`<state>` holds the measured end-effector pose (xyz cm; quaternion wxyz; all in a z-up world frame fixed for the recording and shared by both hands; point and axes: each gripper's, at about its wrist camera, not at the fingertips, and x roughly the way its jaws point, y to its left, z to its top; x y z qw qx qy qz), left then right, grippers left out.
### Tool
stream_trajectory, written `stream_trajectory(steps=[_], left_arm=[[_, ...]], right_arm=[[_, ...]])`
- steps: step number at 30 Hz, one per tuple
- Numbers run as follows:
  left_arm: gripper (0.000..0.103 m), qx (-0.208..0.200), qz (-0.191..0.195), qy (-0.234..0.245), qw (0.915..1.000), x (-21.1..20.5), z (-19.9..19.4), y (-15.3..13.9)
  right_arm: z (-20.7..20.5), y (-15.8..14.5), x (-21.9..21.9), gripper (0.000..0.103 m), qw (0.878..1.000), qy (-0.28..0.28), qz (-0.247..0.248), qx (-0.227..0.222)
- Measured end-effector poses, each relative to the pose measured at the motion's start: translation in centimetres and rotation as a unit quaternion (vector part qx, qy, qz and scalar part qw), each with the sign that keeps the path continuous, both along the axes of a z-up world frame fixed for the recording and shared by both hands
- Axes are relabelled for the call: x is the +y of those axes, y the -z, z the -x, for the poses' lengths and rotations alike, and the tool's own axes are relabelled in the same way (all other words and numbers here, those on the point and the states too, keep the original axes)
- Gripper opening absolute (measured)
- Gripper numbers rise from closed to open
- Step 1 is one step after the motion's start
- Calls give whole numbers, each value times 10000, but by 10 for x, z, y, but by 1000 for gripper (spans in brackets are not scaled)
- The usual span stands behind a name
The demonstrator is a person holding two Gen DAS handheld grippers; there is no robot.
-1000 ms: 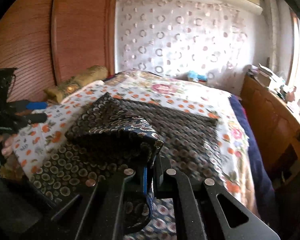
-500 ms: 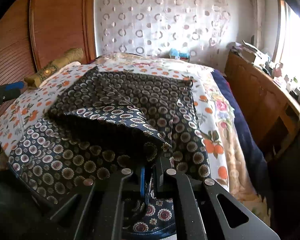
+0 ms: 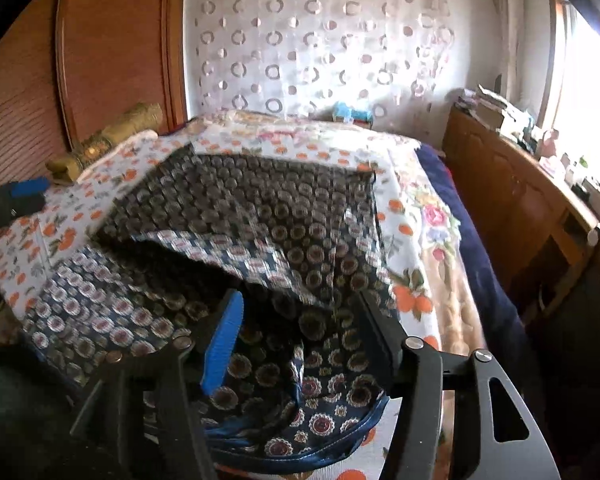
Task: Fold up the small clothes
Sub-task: 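Press the folded shirt flat with the right gripper and release it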
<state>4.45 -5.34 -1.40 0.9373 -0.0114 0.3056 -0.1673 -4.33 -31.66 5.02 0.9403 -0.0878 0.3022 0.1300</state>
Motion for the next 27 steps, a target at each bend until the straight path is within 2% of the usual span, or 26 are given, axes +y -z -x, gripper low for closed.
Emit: stream_trajectory(steps=[4,8,16,23,27], left_arm=[[78,-4,14,-26,10000,1,1,1],[78,4,20,-62,10000,4,1,1],[78,31,43,-134,9999,8,2,2],[78,55,61,-144,9999,10,3,4],[78,58,63,-151,9999,10,3,4]], right_arm=[[2,-14,19,62,9994,-306,15,-178],[-12,-13,49,62,9974,-711,34,-148],[-58,7,102,62,9888,-1430,65,425],[-82,23,145,62,9721,-2123,404,912],[-95,29,154,62,9686,-2227,535,965]])
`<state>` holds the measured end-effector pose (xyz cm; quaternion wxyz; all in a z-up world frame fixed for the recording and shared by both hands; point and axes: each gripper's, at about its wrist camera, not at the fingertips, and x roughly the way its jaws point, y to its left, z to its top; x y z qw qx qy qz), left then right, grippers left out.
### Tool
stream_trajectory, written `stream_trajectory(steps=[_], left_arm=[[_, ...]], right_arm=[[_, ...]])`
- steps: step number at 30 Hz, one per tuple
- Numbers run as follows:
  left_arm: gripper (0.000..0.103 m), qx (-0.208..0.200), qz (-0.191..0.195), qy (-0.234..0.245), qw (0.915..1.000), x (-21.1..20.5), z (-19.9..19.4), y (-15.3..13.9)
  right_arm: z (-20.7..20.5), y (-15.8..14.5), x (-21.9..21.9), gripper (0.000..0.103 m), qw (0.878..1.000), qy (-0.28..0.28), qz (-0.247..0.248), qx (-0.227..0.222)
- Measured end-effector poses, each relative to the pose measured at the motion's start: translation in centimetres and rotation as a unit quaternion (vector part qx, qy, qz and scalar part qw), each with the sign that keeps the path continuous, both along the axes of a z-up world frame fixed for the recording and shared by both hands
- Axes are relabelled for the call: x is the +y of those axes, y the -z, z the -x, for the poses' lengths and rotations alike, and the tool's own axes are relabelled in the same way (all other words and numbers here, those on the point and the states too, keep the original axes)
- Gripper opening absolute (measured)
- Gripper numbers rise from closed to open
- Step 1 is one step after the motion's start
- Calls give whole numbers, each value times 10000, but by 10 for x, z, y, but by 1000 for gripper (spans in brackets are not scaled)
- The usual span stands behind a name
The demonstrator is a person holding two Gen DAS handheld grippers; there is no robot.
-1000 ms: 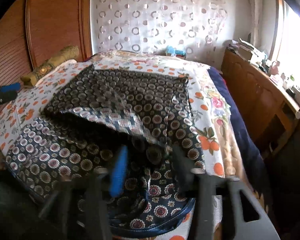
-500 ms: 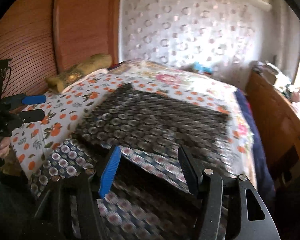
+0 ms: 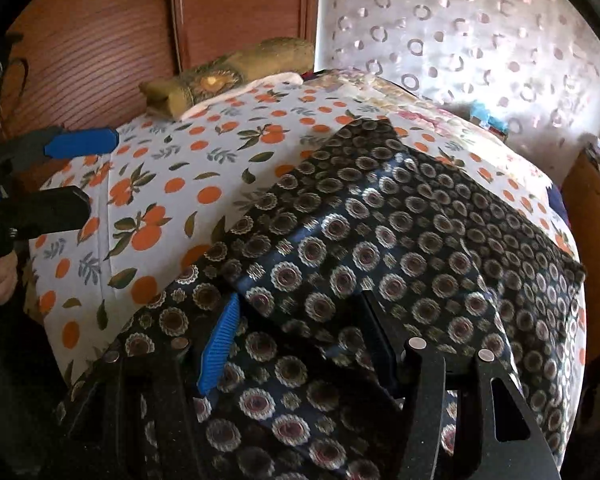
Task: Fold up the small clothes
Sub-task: 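Press the folded shirt flat with the right gripper and release it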
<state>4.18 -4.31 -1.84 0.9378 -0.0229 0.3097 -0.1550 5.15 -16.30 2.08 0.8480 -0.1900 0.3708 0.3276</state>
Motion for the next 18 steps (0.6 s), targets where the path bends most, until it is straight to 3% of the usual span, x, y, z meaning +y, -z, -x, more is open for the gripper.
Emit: stream_trajectory(steps=[6,8,9,10,18], left_arm=[[78,22,15,16,10000,-1,2,3],[78,28,16,20,10000,-1,2,4],[78,29,19,21,10000,-1,2,4],[78,34,23,17,10000,-1,2,4],[78,61,41,30,10000,0,3,6]], right_arm=[[-17,11,11,61,10000,-61,58,49],[-20,12,15,39,10000,2,68,-18],[-16,11,12,18,9999,52,73,-57],[-18,8,9,9,10000,86,-42,-23],[-53,-40,-46,7,9900,1011,-865,-462]])
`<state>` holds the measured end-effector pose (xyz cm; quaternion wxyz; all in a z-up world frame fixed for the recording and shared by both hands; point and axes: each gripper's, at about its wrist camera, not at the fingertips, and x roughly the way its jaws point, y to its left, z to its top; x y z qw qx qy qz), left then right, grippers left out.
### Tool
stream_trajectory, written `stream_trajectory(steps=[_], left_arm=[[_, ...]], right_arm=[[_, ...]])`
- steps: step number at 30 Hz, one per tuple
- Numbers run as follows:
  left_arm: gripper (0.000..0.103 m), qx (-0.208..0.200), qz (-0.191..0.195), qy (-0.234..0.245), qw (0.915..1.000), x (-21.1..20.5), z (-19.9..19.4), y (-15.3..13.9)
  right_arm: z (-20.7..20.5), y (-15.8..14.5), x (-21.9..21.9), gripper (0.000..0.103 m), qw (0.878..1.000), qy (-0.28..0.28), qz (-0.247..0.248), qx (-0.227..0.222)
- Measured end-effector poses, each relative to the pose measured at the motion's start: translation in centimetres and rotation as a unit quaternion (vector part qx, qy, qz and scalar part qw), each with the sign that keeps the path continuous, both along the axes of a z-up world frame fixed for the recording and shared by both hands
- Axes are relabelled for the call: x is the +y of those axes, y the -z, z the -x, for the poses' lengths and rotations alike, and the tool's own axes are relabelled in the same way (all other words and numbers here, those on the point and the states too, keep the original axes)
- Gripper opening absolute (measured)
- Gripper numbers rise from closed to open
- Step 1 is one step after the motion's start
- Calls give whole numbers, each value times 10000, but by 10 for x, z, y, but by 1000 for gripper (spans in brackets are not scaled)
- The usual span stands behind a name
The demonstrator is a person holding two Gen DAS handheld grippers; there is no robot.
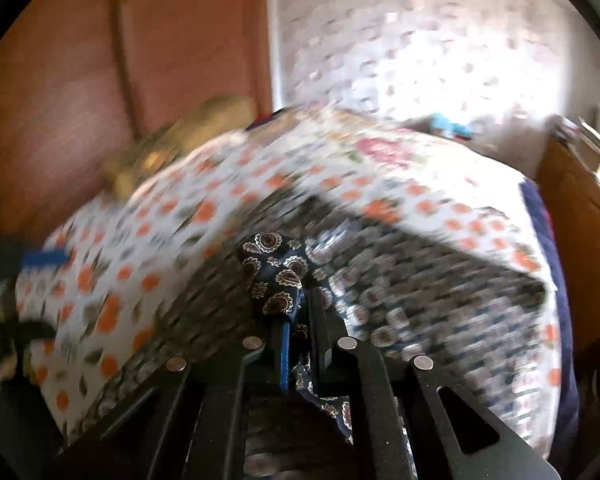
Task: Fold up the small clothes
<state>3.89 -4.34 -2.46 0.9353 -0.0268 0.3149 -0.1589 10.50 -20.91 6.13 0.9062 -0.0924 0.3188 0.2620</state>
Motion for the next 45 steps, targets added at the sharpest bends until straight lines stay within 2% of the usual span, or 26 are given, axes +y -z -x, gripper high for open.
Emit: stream_trajectory(steps=[5,8,11,13,14,16,18,27,29,31,36,43,45], left_arm=[[78,14,11,9,10000,0,0,0],[78,25,9,25,10000,-1,0,0],[78,31,9,27,10000,-2,-1,0],[78,40,14,22,10000,-1,-1,1],[78,49,13,22,10000,-1,-2,1],[78,57,20,23,10000,-1,-2,1],[78,77,33,38,10000,-1,-3,1],[78,118,-10,174,9998,-11,-5,5],[78,145,-15,198,9997,-13,-6,6],[78,167,-20,222,9996,-14,-6,7],[78,198,-38,298,9994,-20,-5,8],[78,260,-2,380,9989,-28,-4,12],[78,281,-35,402,9988,-31,-3,13]], right_arm=[[-39,-18,-29,7,9979,639,77,-99],[-64,-17,-38,7,9939,1050,317,-88],[-86,-10,-54,8,9876,1550,221,127],[-93,-6,-59,20,9844,1733,223,190],[-94,-5,-60,23,9840,1754,200,222],[-92,-4,-58,43,9845,1740,144,178],[-87,-1,-57,49,9859,1655,99,207],[-106,30,-72,49,9838,1358,534,1038],[-106,32,-73,47,9851,1237,502,1085],[-102,31,-73,3,9881,1020,462,1051],[-87,13,-91,2,9914,1090,403,599],[-90,14,-112,2,9832,1582,744,526],[-86,11,-115,2,9817,1719,671,471]])
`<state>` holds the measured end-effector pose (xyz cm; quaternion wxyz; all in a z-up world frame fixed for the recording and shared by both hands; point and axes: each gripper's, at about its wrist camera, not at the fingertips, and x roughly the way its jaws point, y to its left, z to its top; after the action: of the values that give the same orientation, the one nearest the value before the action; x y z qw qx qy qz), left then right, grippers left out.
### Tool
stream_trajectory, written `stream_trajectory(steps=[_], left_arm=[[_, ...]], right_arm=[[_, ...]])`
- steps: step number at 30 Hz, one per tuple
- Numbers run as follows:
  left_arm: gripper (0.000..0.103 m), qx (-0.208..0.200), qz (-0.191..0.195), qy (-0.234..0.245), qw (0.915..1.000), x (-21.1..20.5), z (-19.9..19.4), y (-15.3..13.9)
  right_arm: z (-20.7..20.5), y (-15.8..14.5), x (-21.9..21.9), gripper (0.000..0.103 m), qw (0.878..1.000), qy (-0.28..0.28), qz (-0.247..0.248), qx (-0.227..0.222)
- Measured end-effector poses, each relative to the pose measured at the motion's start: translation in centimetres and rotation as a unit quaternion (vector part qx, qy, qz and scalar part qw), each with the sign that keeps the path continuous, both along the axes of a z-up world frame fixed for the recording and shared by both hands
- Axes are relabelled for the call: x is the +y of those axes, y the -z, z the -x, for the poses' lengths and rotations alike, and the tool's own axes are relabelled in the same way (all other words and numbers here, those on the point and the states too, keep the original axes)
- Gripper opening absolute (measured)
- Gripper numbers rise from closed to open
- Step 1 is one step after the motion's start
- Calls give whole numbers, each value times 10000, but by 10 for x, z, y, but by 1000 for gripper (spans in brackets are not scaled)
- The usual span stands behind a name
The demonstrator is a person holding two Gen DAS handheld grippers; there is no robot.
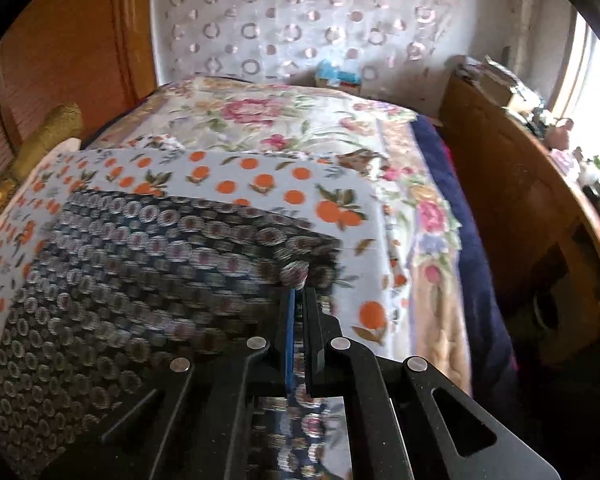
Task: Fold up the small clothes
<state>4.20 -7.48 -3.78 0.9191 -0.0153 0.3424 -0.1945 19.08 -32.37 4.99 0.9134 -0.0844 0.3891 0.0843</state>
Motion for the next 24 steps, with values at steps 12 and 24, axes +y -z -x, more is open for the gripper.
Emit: stream_trajectory(steps=[12,24], left_arm=[[78,105,-51,129,9998,-14,1,5],[78,256,-168,249,9992,-27,0,12]], right_arm=[[137,9,8,33,9991,-219,-170,-308],[202,19,1,19,9993,-368,41,-50]])
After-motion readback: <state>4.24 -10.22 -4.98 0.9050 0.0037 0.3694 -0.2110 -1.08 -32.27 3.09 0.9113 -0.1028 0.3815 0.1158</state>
